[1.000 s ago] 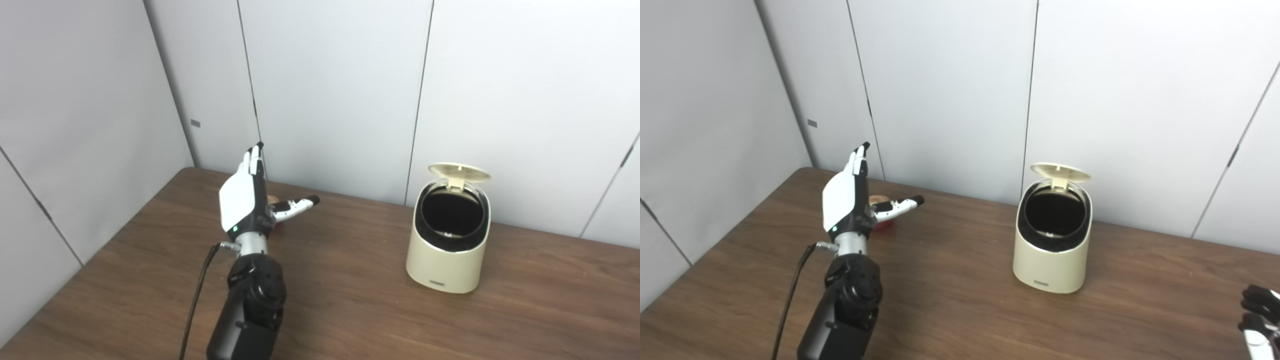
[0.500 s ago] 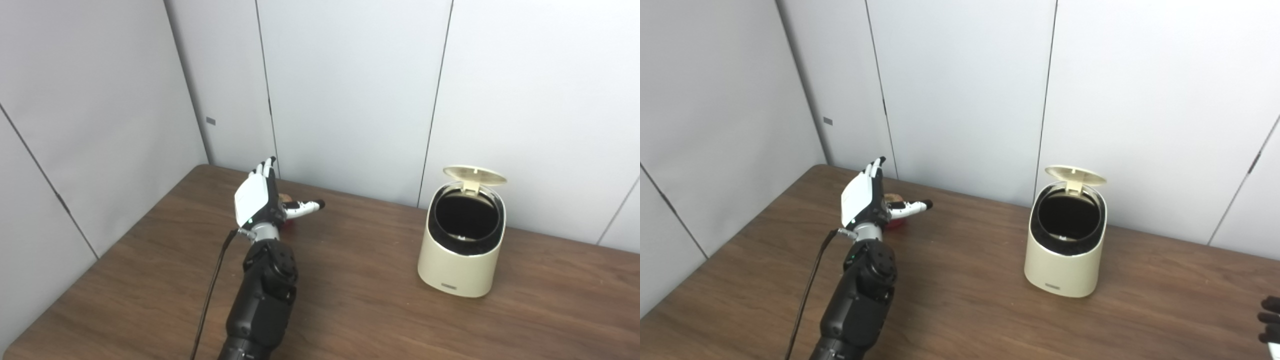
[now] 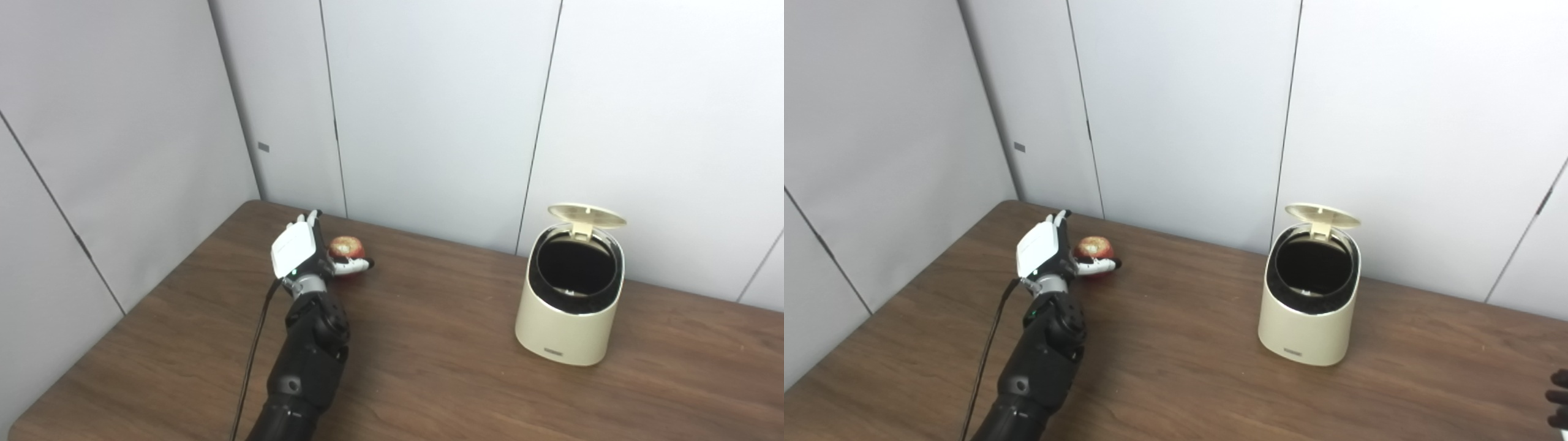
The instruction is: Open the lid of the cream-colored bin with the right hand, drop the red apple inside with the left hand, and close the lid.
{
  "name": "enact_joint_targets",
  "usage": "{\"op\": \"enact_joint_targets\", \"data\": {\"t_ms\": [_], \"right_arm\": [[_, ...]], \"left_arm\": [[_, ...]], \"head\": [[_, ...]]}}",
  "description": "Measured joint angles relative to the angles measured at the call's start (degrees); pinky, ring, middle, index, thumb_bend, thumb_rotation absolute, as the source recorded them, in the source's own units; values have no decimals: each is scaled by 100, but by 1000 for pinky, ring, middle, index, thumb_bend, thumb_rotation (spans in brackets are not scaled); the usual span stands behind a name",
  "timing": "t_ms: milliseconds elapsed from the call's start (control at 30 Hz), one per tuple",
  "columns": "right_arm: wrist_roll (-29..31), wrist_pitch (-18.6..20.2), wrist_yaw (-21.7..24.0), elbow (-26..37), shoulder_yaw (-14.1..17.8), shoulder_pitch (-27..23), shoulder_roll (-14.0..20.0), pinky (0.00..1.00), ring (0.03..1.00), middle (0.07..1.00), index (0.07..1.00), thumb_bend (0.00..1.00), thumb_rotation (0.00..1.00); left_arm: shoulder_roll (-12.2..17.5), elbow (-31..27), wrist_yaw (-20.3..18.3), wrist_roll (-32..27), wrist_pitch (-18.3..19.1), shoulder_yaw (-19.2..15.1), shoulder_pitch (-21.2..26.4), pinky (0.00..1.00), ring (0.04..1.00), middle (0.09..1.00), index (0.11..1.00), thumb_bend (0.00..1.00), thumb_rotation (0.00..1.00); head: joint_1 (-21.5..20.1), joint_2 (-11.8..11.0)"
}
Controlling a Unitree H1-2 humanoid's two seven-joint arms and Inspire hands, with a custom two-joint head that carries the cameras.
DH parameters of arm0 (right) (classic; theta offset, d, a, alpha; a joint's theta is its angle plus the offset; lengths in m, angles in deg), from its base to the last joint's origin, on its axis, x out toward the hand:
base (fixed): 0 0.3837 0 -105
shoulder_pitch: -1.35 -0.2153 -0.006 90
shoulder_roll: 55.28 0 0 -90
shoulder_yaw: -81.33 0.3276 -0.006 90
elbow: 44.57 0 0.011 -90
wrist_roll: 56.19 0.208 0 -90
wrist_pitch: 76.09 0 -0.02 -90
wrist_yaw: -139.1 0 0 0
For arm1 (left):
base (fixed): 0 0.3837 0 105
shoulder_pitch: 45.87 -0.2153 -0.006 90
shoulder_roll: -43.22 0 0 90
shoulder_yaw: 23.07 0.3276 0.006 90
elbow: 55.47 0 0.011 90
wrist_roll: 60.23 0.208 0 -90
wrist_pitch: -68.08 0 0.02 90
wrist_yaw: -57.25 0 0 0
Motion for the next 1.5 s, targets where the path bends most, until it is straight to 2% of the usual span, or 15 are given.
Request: {"op": "enact_joint_targets", "data": {"t_ms": [100,167,267,533,600,667,767,867,900,967,1000,1067,1100,1200,1500], "right_arm": [[-121,0,-1,14,-11,1,-3,404,582,629,595,690,792],[-148,-5,-1,13,-13,1,-3,404,579,625,591,703,789],[-156,-5,-1,15,-13,0,-5,400,581,628,595,734,800],[-209,-2,-9,37,-14,1,-22,391,572,618,585,751,809],[-218,-2,-9,37,-11,7,-19,391,574,620,587,755,814],[-236,-2,-9,46,-12,10,-20,389,573,620,587,760,817],[-262,1,-9,75,-12,28,-21,384,568,616,584,781,820],[-266,1,-9,79,-12,32,-27,385,565,614,581,786,822],[-267,1,-9,78,-12,31,-31,386,566,614,582,789,822],[-269,1,-9,79,-12,31,-40,384,565,614,580,787,819],[-269,3,-9,81,-12,32,-42,381,563,613,578,787,819],[-267,18,-9,102,-13,39,-50,374,556,608,574,806,815],[-265,29,-9,121,-13,44,-67,372,555,608,574,807,815],[-273,52,-8,178,-29,59,-127,368,552,604,573,811,817],[-268,107,1,197,-28,66,-171,362,548,601,568,832,811]], "left_arm": [[95,25,-40,-22,-3,45,7,861,949,947,925,995,173],[101,26,-128,-271,-2,24,6,821,926,934,928,998,135],[120,57,-171,-553,-2,87,-12,743,888,911,917,1000,134],[472,107,-457,-1183,-94,264,-73,678,859,902,920,991,161],[561,107,-497,-1327,-135,356,-86,686,860,902,918,986,161],[622,109,-500,-1400,-186,457,-114,708,861,897,910,999,172],[651,106,-487,-1471,-267,563,-165,677,827,866,872,1000,196],[709,108,-418,-1520,-349,627,-190,577,725,790,807,945,153],[712,110,-346,-1536,-364,626,-189,536,676,750,776,922,122],[635,221,20,-1617,-513,507,-184,397,499,585,630,855,25],[541,356,390,-1619,-620,418,-180,363,453,521,574,692,12],[376,669,1056,-1594,-883,363,-183,313,413,494,524,542,2],[336,779,1315,-1588,-981,380,-181,295,407,490,513,523,1],[349,981,1584,-1586,-1072,479,-172,280,412,502,482,506,0],[467,1013,1596,-1600,-1068,676,-186,326,447,537,455,501,0]], "head": [[-35,0],[-35,0],[-44,-9],[-97,9],[-106,26],[-114,35],[-141,44],[-158,35],[-158,35],[-185,53],[-185,53],[-194,53],[-202,53],[-202,53],[-229,70]]}}
